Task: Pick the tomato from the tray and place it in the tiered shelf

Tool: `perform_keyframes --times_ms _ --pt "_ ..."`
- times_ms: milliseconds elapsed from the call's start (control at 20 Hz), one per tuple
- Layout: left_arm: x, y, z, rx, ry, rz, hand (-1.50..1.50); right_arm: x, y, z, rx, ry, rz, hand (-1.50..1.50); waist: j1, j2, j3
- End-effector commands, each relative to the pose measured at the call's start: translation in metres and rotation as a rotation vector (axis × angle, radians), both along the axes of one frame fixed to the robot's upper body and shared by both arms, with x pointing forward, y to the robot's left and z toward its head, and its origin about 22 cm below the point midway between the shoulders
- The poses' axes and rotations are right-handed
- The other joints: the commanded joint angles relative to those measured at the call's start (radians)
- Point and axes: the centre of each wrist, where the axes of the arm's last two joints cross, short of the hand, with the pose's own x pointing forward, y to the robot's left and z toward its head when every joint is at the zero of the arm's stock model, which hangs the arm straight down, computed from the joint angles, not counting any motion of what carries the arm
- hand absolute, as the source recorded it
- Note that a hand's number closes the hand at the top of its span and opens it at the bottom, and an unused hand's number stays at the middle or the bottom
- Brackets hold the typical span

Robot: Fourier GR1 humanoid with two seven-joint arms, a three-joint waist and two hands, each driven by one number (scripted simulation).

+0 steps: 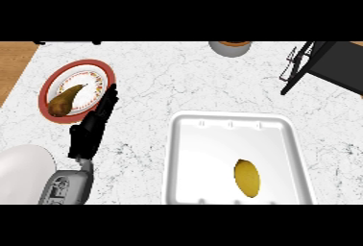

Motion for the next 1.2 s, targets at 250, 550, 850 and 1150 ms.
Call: perform_keyframes --times_ms 250,550,850,1150 --pt "-0.005 -0.001 -0.001 -0.001 -0.004 0.008 0.0 -0.047 -0.022 0.065 0.075 -0.352 -0.079 -1.5 -0.014 -0.005 0.0" --pt "-0.012 -0.001 0.006 0.002 0.018 0.041 0.0 -0.104 -0.026 0.078 0.196 -0.33 -0.14 -1.5 -0.042 -0.017 -0.001" --pt "-0.009 0.016 0.009 -0.006 0.016 0.053 0.0 -0.173 -0.053 0.078 0.276 -0.174 -0.164 -1.5 -0.062 -0.016 0.0" --pt "-0.019 0.019 0.001 -0.009 0.015 0.072 0.0 -0.244 -0.047 0.067 0.272 -0.054 -0.137 -1.5 -0.076 -0.019 0.0"
